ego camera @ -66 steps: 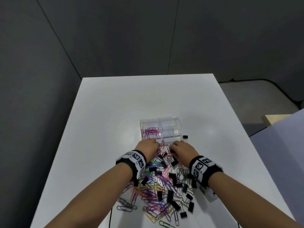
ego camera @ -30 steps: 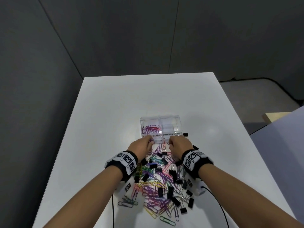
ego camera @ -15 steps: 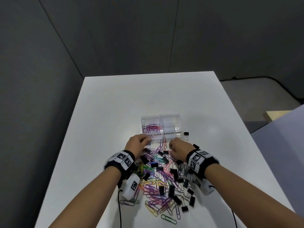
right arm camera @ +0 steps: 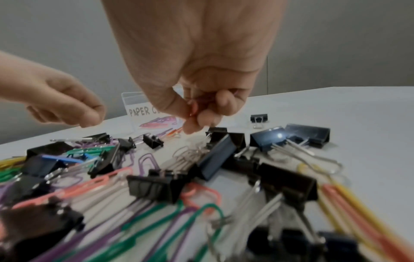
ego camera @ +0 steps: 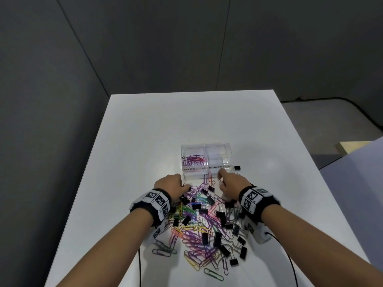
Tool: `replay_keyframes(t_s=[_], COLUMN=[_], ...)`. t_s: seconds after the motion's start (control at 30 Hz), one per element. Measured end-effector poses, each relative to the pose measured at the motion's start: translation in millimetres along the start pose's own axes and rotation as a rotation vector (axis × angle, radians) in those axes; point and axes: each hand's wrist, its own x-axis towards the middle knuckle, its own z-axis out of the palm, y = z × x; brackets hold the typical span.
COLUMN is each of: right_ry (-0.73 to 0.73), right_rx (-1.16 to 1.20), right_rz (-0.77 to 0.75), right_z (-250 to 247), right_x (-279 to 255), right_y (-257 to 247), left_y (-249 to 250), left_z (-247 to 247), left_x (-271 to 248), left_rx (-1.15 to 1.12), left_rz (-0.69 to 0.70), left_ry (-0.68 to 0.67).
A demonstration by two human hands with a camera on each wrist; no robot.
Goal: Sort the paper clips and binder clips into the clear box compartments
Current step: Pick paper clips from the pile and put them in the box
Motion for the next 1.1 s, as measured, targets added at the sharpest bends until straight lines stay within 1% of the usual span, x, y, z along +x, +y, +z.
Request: replay_keyframes(t_s=[0.03,0.1,0.17,0.2,0.33,0.5,0.63,0.73,0.83,0.93,1.0,1.1], right_ry=[-0.007,-0.019,-0.020,-0.021,0.006,0.089,0.069,0.092,0.068,0.050,0.026,-0.033], right_rx=[0.011,0.025,0.047,0.054,0.105,0.153,0.011,-0.006,0.007,0.061,0.008,-0.150], right_rz=[0.006,-0.012,-0.053,-0.071,-0.088,-0.073,-0.047,-0.019,-0.072,-0.146,-0.191,-0.258], right_z=[-3,-4,-4,-4,-3,3,1,-2,-2,1,3,8], right_x=[2,3,5,5,11,17,16,16,14,14,13,14], right_y=[2,0,-5,-9,-24,-31,-23,-17,-20,-28,-36,-44], left_y=[2,4,7,8,11,8,-10,-15,-7,4,9,15], left_z=[0,2,3,4,2,-1,-7,-9,-6,-1,1,3], left_x=[1,1,2,3,7,7,9,10,9,12,15,18], left_rx=[0.045,0.081,0.145,0.182,0.263,0.223,0.211,0.195,0.179,0.232,0.265,0.277], left_rz=[0.025,0.125,0.212,0.229,0.212,0.215,0.176,0.172,0.240,0.275,0.273,0.245], left_ry=[0.006,0.036,0.033,0.023,-0.001,0.046,0.075,0.087,0.019,-0.030,-0.027,-0.032])
